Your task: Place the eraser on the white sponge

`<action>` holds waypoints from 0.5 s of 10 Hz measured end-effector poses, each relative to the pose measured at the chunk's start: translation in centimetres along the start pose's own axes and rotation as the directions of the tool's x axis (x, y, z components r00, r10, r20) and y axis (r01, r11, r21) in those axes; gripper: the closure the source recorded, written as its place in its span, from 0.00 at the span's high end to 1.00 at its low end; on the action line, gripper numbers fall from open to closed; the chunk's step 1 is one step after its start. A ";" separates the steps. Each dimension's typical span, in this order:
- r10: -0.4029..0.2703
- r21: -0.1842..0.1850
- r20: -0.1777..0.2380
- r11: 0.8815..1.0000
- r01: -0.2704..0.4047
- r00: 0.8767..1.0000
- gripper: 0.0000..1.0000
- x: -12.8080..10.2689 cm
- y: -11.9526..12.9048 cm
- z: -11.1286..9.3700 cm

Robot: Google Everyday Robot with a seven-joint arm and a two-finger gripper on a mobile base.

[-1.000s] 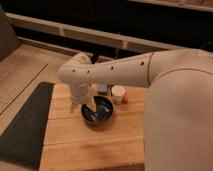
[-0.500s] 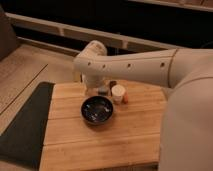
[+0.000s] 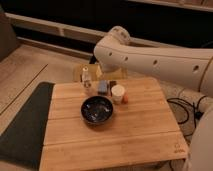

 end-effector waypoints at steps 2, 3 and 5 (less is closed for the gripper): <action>-0.026 0.019 -0.005 0.999 0.026 1.000 0.65 0.5 -1.6 1.6; -0.037 0.029 -0.004 0.999 0.037 0.999 0.65 0.9 -3.0 2.6; -0.068 0.042 0.010 0.997 0.068 0.998 0.65 1.4 -7.2 6.3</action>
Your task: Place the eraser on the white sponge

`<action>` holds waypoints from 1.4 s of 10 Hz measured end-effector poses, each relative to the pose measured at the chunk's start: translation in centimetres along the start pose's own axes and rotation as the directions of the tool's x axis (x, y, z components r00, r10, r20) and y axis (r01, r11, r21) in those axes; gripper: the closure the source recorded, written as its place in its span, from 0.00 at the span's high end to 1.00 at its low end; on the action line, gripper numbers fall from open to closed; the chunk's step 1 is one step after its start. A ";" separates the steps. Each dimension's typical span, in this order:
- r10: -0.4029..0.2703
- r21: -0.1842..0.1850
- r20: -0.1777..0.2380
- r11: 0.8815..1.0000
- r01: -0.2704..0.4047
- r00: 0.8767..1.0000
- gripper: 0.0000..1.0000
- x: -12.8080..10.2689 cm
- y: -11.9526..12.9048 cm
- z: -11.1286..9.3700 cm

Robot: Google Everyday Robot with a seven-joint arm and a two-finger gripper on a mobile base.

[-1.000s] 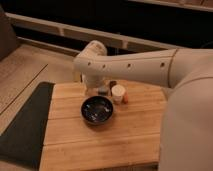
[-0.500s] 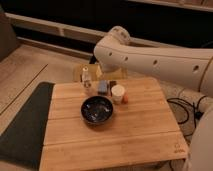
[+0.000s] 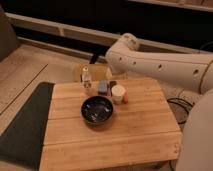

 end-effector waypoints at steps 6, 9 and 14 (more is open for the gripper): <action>0.087 -0.031 0.055 0.996 -0.085 0.995 0.65 1.8 -7.4 6.6; 0.049 -0.019 0.057 0.999 -0.048 0.997 0.65 1.8 -7.3 6.6; -0.090 -0.071 0.147 0.992 0.101 0.985 0.65 -1.6 -5.0 12.2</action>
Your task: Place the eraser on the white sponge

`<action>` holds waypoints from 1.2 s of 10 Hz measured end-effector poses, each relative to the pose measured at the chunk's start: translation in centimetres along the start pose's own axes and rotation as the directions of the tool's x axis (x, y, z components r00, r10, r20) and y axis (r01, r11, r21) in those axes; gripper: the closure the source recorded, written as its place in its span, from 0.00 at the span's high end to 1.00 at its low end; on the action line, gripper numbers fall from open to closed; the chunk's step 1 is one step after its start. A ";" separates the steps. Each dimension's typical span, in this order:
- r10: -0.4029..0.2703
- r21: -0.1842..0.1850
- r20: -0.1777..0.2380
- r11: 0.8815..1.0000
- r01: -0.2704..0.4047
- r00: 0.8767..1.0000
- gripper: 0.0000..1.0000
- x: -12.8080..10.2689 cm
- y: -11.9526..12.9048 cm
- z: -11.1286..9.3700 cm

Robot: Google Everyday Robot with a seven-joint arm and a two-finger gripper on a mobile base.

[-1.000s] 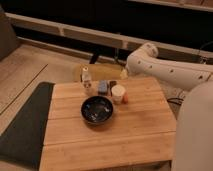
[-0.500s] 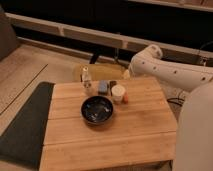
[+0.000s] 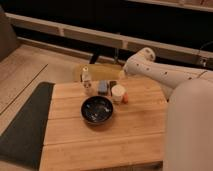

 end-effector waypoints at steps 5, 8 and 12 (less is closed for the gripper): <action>0.019 -0.129 0.016 0.991 -0.017 1.000 0.65 1.3 1.9 6.9; 0.051 -0.187 0.018 0.981 -0.047 0.999 0.65 1.5 1.8 9.5; 0.047 -0.258 0.011 0.965 -0.042 0.999 0.65 0.9 3.1 12.1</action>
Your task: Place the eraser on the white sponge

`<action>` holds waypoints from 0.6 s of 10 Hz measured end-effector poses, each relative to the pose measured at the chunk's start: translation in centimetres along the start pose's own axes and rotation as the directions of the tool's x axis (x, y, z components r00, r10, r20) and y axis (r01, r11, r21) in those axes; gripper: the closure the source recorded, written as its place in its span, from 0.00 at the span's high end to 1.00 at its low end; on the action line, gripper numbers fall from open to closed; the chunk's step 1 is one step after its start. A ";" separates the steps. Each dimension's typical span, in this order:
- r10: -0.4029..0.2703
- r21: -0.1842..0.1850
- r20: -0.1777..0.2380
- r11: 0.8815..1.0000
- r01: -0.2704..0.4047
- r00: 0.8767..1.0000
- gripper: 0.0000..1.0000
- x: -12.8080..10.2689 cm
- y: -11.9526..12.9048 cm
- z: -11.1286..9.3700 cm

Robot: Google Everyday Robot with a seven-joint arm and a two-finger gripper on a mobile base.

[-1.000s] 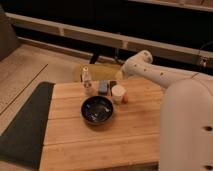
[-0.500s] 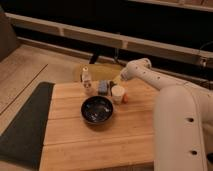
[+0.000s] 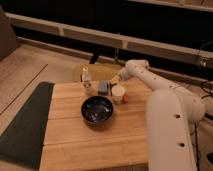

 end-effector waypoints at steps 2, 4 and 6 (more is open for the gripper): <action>0.001 -0.030 -0.016 1.000 -0.002 1.000 0.65 0.2 0.3 1.3; 0.006 -0.055 -0.037 0.998 -0.008 0.999 0.65 0.8 0.7 2.3; 0.011 -0.093 -0.067 0.995 -0.017 0.998 0.65 1.4 1.8 3.4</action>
